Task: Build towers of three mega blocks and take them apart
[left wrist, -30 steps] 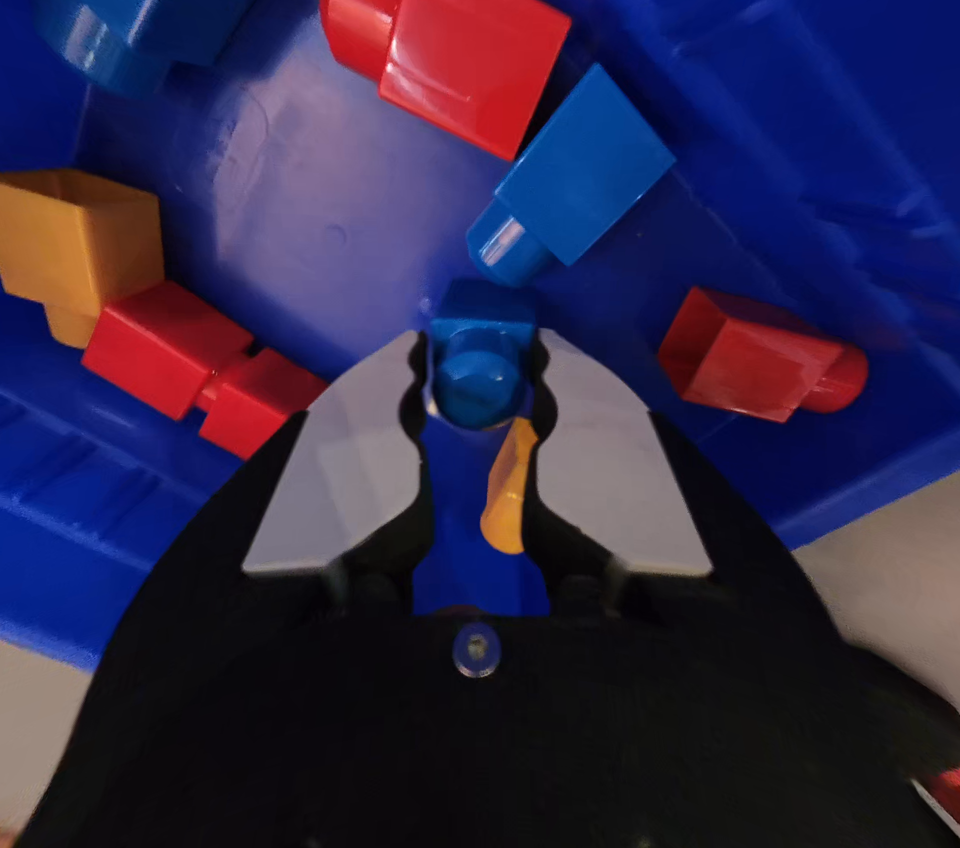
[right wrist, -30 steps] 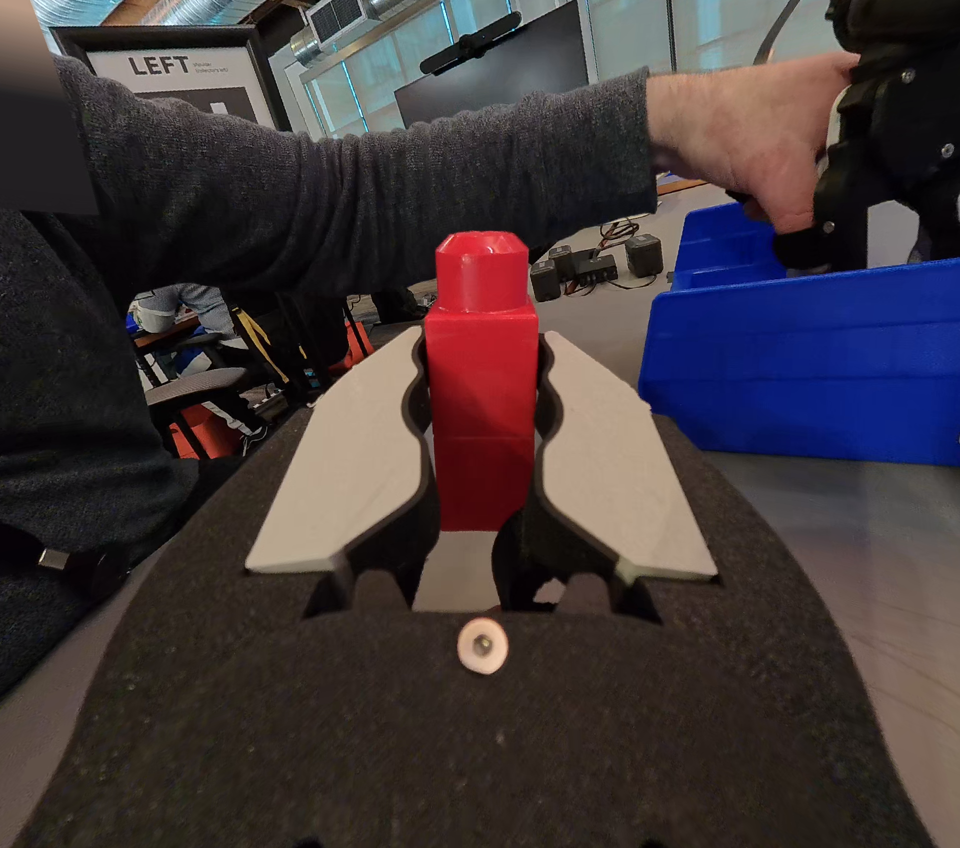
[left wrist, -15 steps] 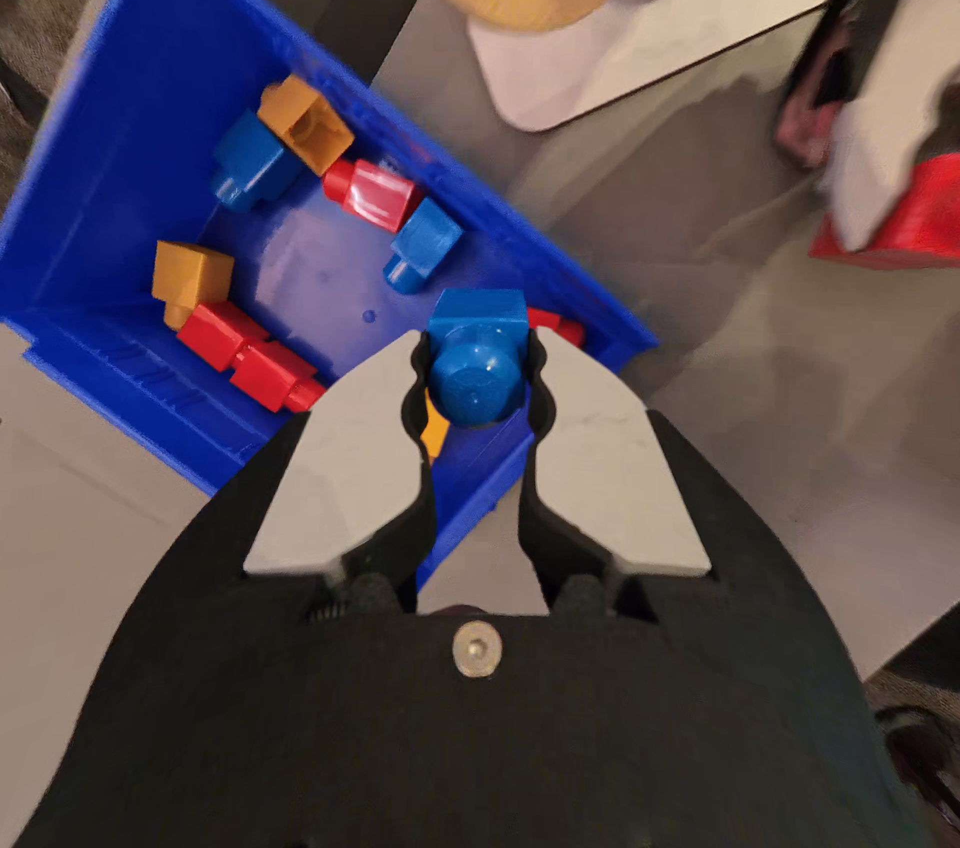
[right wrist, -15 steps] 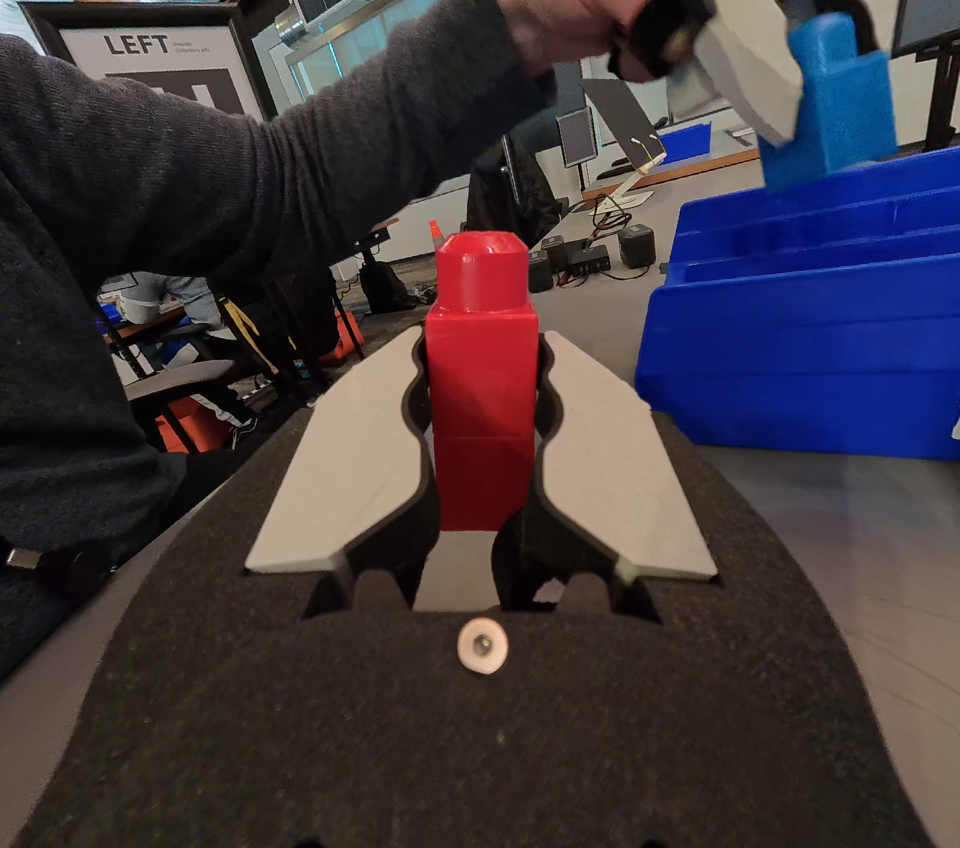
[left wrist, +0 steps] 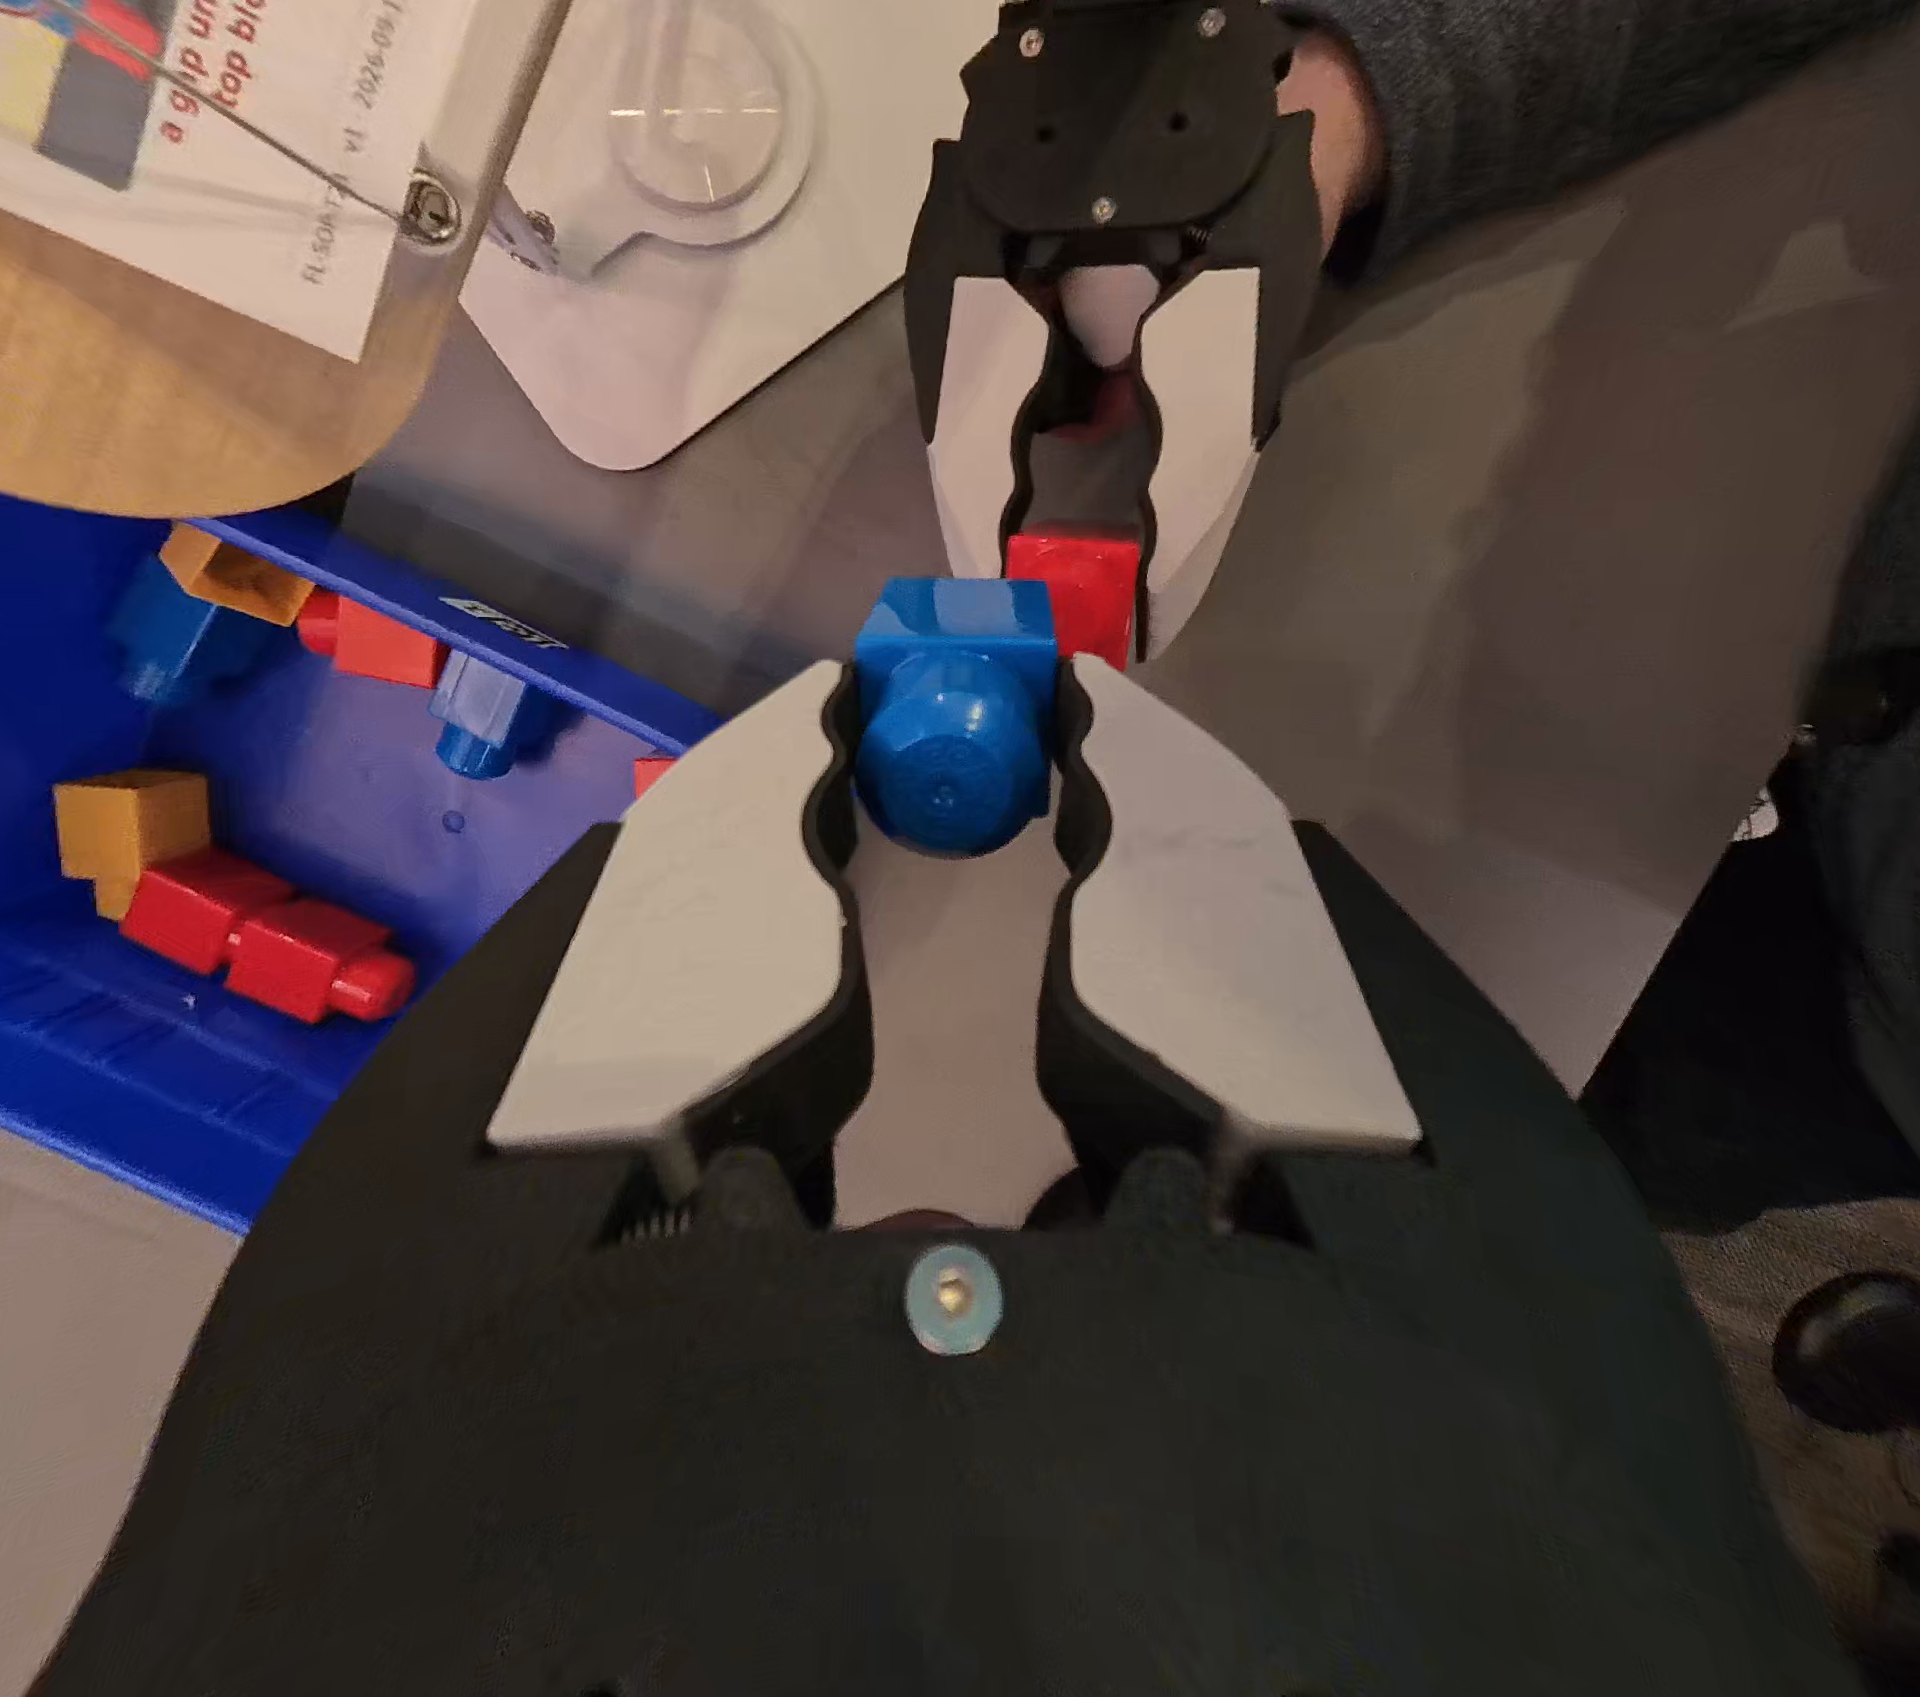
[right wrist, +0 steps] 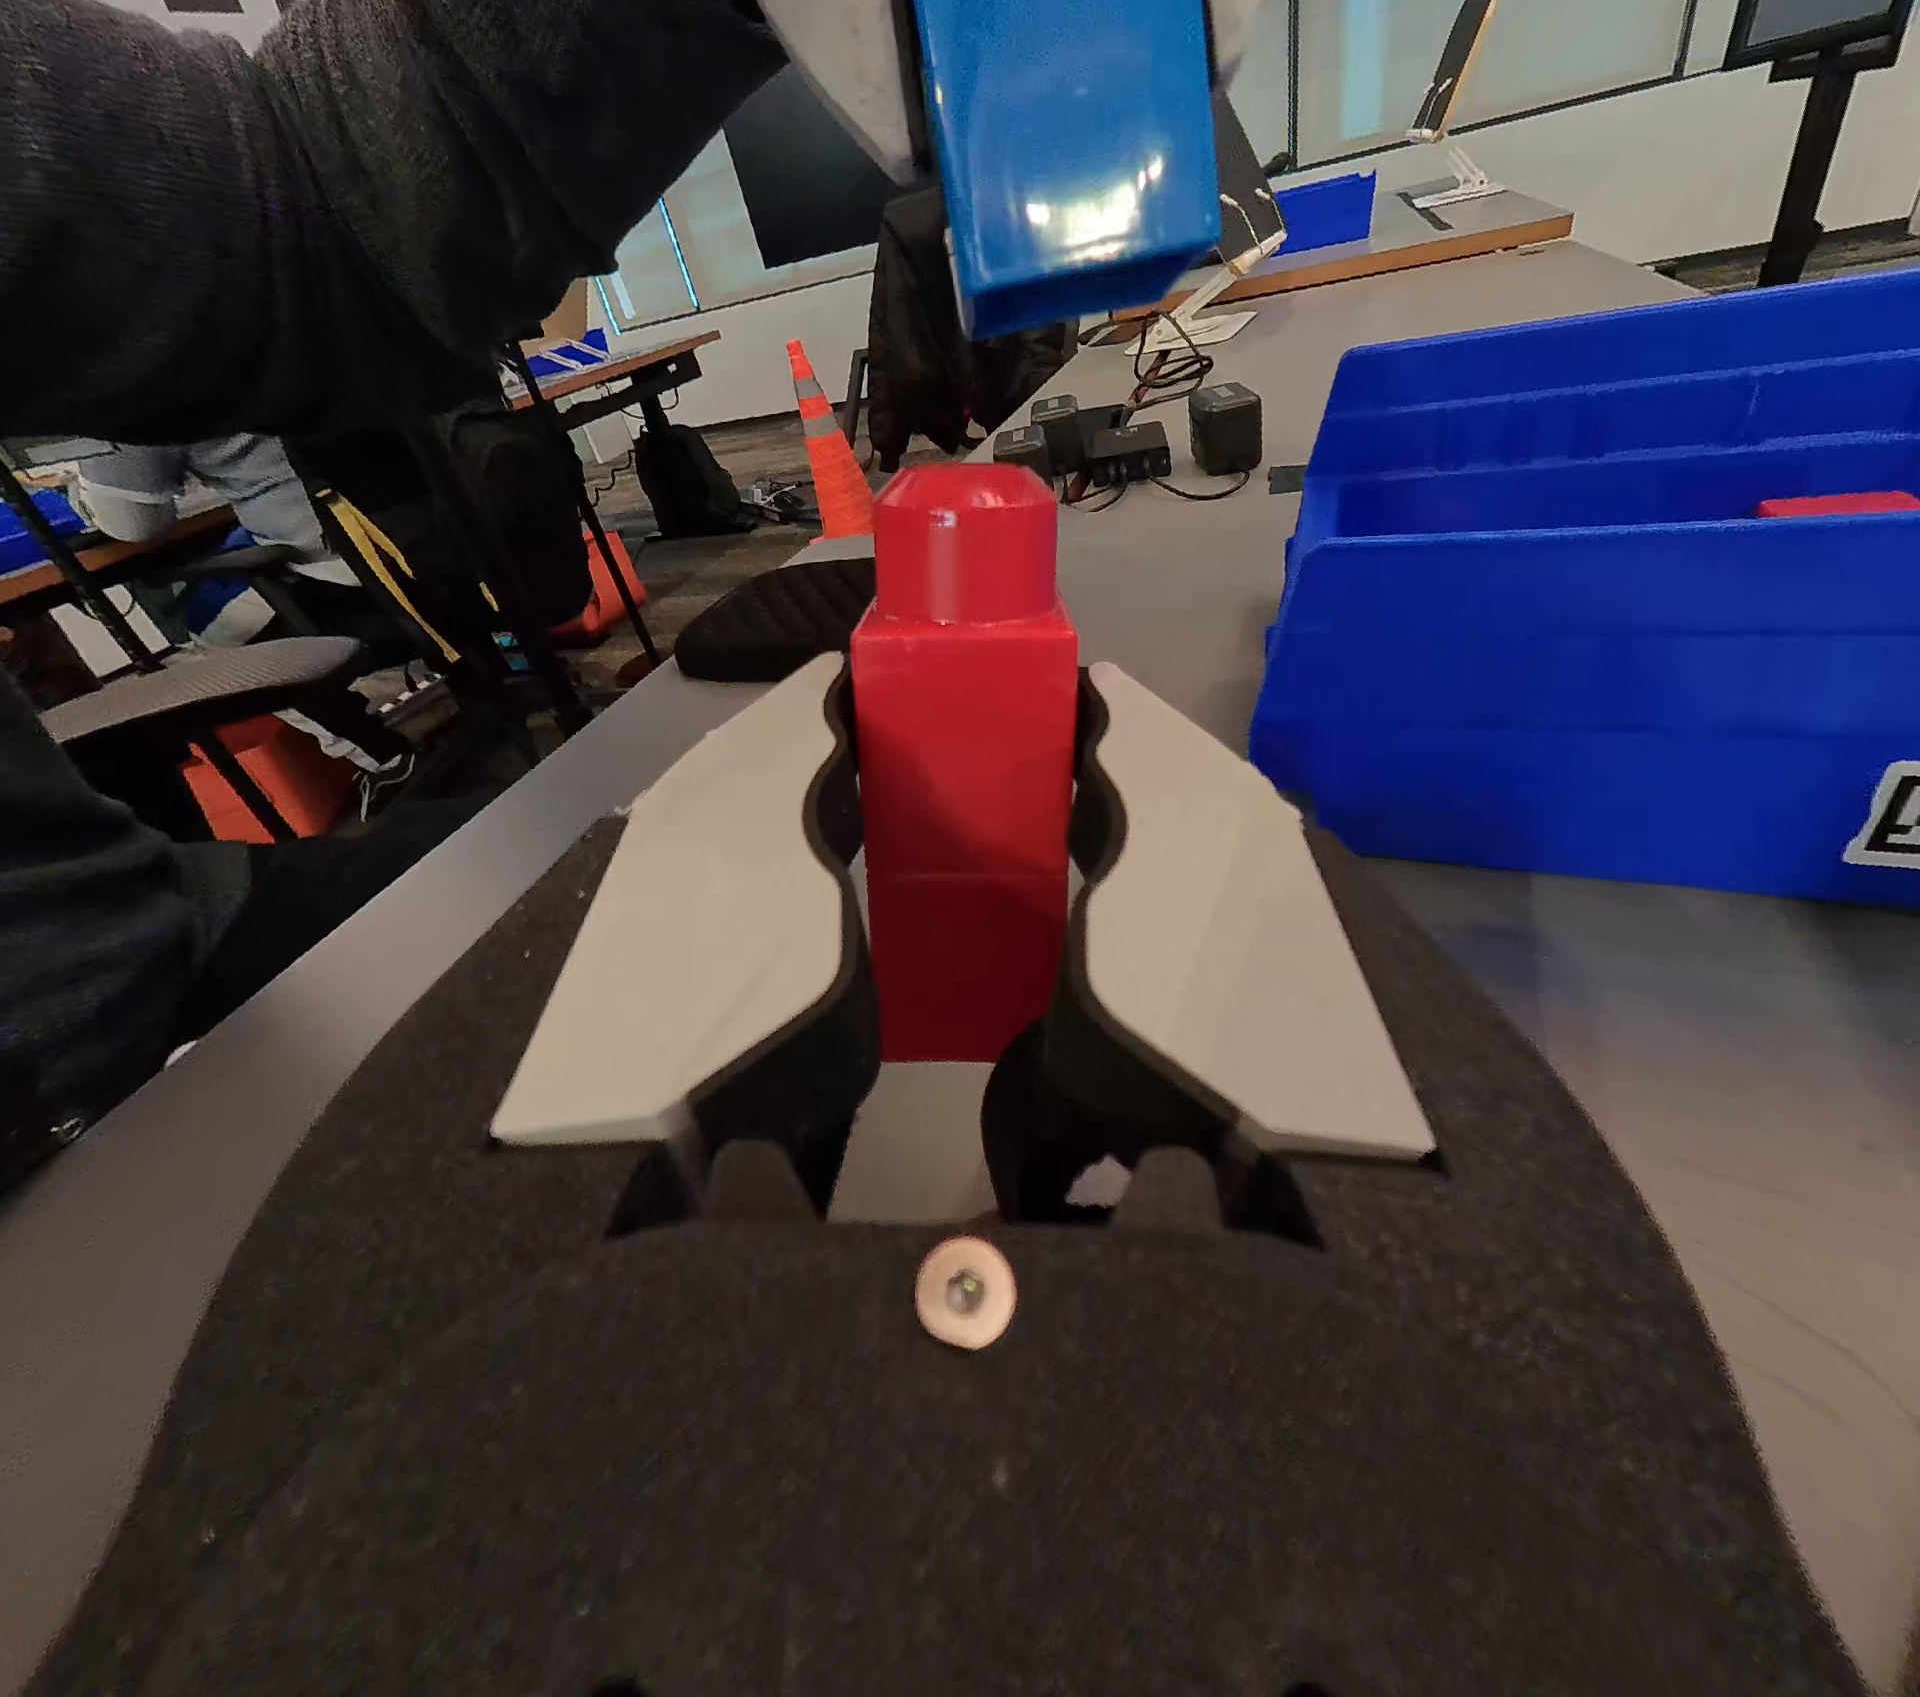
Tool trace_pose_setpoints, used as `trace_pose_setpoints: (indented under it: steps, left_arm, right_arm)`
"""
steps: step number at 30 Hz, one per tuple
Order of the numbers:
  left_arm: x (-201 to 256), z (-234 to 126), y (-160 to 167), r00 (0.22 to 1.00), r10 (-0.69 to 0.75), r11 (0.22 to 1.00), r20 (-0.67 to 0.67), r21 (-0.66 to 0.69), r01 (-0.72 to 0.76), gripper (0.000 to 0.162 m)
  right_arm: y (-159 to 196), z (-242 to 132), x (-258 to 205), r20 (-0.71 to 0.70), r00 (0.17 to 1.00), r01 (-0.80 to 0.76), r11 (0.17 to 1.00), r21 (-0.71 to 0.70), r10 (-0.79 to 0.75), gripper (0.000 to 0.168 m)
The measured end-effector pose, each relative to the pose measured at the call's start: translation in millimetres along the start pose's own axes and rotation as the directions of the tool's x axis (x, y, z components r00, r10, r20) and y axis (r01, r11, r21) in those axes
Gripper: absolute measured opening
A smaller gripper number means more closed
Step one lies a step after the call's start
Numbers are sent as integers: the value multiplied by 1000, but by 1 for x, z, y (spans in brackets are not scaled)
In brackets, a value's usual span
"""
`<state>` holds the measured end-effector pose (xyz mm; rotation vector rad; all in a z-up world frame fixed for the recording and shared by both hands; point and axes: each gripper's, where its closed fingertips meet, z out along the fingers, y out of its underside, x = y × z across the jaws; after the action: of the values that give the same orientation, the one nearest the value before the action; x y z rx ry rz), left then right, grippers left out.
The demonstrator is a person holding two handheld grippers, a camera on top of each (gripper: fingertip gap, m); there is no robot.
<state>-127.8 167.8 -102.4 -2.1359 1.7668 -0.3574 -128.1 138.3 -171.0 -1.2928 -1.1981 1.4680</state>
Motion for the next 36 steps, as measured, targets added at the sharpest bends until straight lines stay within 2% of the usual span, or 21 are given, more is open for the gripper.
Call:
trace_pose_setpoints:
  steps: [15,36]
  left_arm:
    - [23,28,6,990,-17,998,-141,-59,9,35]
    - [26,38,16,987,36,999,-159,-12,-38,35]
  right_arm:
    - [3,3,0,-23,999,36,999,-27,-36,37]
    - [5,1,-2,-3,1000,30,999,-36,-30,36]
